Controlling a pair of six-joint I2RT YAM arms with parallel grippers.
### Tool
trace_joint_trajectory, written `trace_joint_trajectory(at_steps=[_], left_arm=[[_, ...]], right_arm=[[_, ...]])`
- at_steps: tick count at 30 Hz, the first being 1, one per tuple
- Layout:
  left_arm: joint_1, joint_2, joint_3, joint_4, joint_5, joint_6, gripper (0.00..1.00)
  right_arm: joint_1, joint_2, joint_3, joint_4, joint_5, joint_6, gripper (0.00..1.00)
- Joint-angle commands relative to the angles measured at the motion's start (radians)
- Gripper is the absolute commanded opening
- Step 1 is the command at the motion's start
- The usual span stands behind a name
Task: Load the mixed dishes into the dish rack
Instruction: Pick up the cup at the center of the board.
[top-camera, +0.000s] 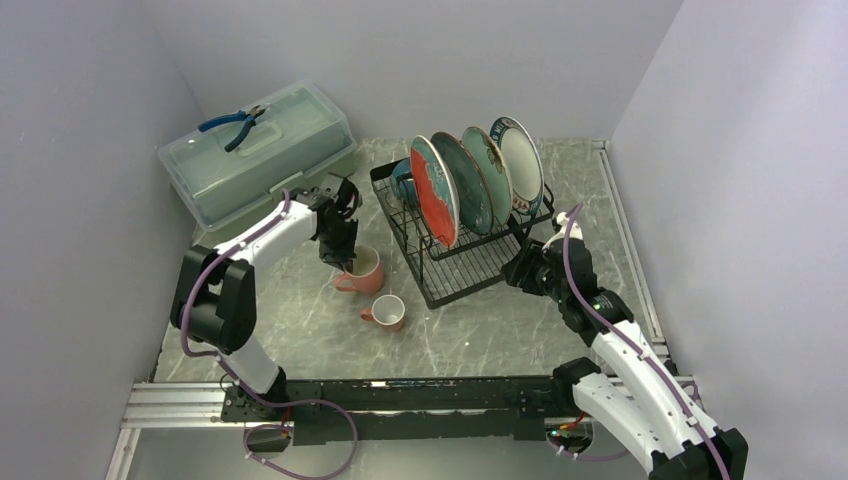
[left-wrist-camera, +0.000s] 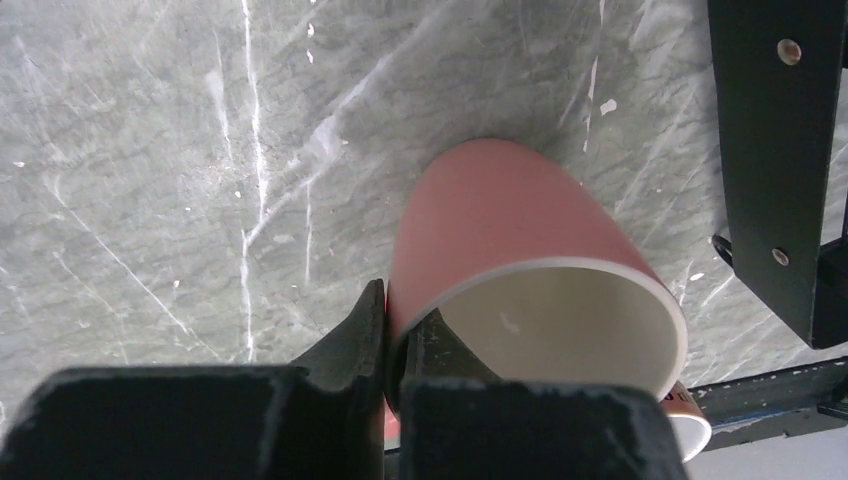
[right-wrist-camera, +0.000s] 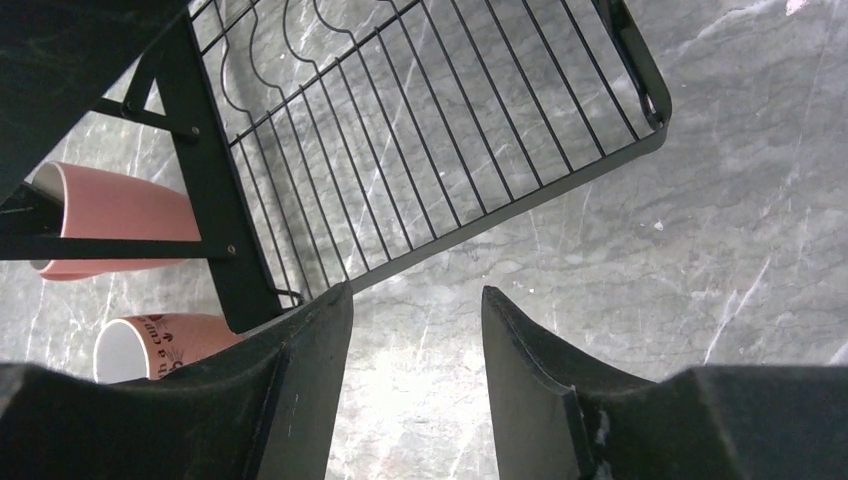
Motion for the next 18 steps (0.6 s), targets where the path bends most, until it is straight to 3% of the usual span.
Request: trace_joint_trajectory(at_steps=[1, 9, 18], left_arm=[[-0.003, -0.017, 0.04, -0.014, -0.039, 0.027, 0.0], [-0.001, -0.136, 0.102, -0.088, -0.042, 0.026, 0.0], [0.026, -0.289, 0.172, -0.16, 0.103, -0.01, 0.0]], right_arm=[[-0.002, -0.017, 0.025, 0.007, -0.02, -0.025, 0.52], [-0.001, -0.058, 0.064, 0.034, -0.127, -0.066, 0.52], [-0.001, -0.138, 0.08, 0.092, -0.315, -0.076, 0.55]])
